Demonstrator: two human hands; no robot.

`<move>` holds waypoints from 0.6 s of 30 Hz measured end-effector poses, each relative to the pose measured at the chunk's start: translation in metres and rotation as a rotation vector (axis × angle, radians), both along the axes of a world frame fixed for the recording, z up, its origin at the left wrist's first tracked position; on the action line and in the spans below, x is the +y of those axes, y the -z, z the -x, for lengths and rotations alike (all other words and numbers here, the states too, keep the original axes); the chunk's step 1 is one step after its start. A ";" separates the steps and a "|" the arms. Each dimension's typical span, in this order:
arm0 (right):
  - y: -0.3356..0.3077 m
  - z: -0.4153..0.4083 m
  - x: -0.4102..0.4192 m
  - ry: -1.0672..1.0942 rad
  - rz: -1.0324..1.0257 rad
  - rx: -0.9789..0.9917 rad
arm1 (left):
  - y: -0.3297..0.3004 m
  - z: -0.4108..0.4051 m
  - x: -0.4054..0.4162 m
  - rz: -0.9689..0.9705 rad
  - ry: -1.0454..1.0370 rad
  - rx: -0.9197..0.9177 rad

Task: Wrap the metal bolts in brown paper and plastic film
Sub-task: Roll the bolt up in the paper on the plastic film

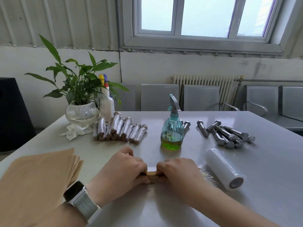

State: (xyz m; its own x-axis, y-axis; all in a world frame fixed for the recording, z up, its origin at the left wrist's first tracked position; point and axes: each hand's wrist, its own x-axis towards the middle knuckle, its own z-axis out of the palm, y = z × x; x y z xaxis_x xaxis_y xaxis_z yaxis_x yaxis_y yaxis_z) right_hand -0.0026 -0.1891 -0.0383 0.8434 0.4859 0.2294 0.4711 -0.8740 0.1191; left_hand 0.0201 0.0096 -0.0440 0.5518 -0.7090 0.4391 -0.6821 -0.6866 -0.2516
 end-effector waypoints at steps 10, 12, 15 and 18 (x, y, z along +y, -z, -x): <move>0.016 0.013 0.001 0.027 0.067 -0.243 | 0.000 0.006 0.001 0.081 -0.015 0.000; 0.018 0.013 0.001 0.022 0.049 -0.266 | -0.002 0.009 0.000 0.082 -0.028 0.018; 0.021 0.012 0.000 0.007 0.021 -0.296 | -0.012 0.014 -0.003 0.143 -0.113 0.193; 0.024 0.011 0.000 -0.005 0.019 -0.318 | -0.025 0.009 -0.011 0.279 -0.236 0.452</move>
State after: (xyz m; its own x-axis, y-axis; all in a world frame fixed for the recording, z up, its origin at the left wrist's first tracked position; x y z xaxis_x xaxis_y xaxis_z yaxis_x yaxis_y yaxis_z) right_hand -0.0140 -0.1894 -0.0627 0.7284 0.4969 0.4718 0.4120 -0.8678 0.2778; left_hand 0.0114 -0.0009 -0.0186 0.8570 -0.4355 0.2754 -0.5002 -0.8316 0.2413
